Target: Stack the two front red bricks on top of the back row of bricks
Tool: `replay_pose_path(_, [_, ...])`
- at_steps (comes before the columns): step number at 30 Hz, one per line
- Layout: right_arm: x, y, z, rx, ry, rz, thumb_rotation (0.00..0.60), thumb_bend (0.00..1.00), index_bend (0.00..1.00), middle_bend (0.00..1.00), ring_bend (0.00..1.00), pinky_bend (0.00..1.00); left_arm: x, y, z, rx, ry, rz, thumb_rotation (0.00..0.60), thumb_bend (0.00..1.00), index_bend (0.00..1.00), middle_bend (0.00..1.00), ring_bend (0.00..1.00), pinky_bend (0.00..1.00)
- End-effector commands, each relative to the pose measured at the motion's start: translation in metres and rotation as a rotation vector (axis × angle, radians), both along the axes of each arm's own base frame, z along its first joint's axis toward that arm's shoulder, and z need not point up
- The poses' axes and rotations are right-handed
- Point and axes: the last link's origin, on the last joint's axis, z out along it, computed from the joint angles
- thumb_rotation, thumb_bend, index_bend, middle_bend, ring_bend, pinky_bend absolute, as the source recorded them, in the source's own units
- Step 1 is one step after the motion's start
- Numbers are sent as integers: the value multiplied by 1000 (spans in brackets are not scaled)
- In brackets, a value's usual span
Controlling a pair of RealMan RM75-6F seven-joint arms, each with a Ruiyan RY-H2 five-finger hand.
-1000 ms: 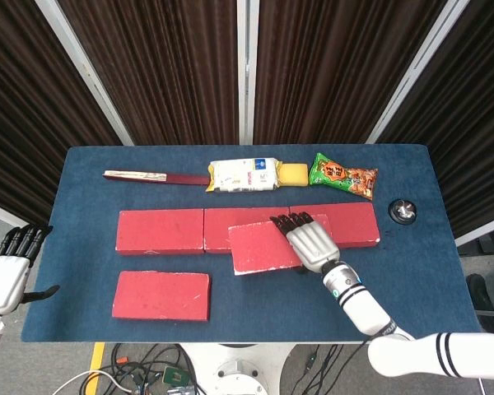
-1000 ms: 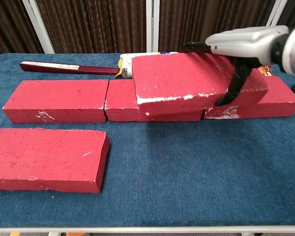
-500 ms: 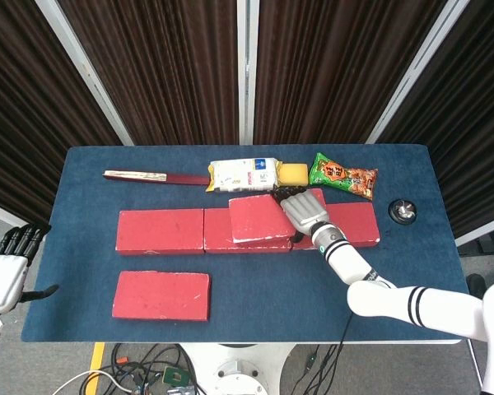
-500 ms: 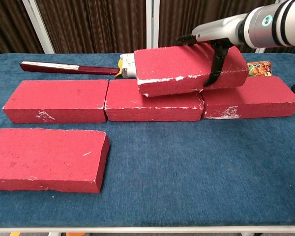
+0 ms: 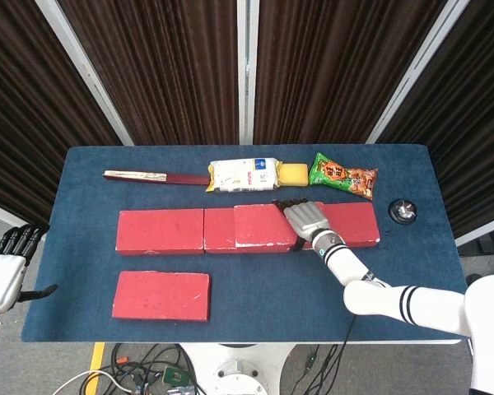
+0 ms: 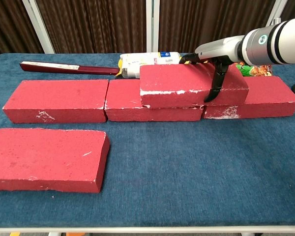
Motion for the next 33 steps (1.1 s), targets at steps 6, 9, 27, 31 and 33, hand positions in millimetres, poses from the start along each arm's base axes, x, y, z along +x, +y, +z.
replay_pose_path(6, [1, -4, -2, 5, -5, -5, 600, 184, 0, 167, 77, 165, -2, 0, -1, -8, 3, 8, 600, 0, 0, 0, 0, 16])
replay_pose_path(9, [0, -6, -3, 7, -3, -14, 600, 184, 0, 167, 77, 164, -2, 0, -1, -8, 3, 10, 600, 0, 0, 0, 0, 16])
replay_pose_path(27, [2, -8, -8, 10, -23, -34, 600, 184, 0, 167, 75, 152, -3, -1, -3, -32, 6, 16, 600, 0, 0, 0, 0, 16])
replay_pose_path(31, [4, -10, -8, 10, -21, -23, 600, 184, 0, 165, 72, 152, -3, 0, -3, -29, 5, 17, 600, 0, 0, 0, 0, 16])
replay_pose_path(33, [5, -11, -8, 14, -18, -16, 600, 184, 0, 165, 70, 152, -3, 0, -3, -28, 4, 17, 600, 0, 0, 0, 0, 16])
